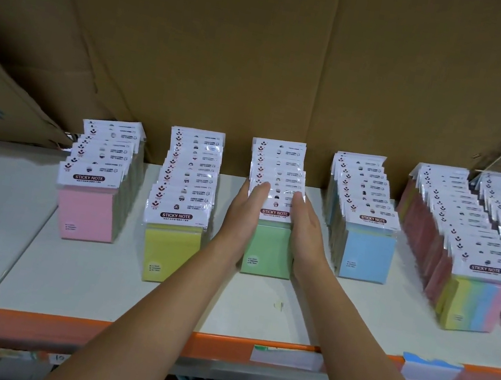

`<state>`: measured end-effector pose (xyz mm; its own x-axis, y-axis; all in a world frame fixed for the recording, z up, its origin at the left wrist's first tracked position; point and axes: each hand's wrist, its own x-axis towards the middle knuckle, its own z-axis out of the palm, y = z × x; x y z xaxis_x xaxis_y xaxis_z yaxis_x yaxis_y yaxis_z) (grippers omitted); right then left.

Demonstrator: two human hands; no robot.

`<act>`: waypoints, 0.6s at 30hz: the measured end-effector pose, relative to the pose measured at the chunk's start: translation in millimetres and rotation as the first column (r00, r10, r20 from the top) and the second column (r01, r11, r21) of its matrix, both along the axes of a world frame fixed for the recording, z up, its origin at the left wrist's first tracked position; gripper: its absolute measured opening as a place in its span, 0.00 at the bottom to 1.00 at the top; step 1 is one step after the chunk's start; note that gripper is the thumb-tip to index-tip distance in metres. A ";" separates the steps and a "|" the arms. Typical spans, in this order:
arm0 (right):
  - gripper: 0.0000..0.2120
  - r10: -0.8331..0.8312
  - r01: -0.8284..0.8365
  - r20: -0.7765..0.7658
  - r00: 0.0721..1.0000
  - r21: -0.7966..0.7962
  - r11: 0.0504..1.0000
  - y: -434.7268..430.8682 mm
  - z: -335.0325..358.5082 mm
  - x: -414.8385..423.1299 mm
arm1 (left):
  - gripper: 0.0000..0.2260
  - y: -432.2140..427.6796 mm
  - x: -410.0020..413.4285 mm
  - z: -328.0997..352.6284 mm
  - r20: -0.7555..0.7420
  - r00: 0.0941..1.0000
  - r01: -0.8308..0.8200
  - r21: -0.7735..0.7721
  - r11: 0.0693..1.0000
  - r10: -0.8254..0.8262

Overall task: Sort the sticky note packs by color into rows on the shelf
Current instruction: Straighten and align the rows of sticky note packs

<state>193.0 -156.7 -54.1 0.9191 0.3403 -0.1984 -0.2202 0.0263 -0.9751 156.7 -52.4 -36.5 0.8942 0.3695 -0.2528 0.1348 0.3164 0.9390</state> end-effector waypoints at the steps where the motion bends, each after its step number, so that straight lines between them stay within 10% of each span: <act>1: 0.19 0.014 -0.014 -0.004 1.000 0.017 1.000 -1.6 0.7 1.9 | 0.13 1.1 0.6 0.5 0.001 1.000 0.000 0.006 1.000 0.000; 18: 0.20 0.032 -0.019 -0.184 0.982 0.073 0.997 6.5 22.4 44.8 | 0.13 21.1 35.0 25.7 -0.094 0.994 -0.054 0.051 0.997 0.059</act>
<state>237.7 -150.1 -31.7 0.8598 0.3826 -0.3384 -0.3978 0.0860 -0.9135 191.7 -31.3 -10.9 0.8440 0.4328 -0.3166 0.2077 0.2804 0.9371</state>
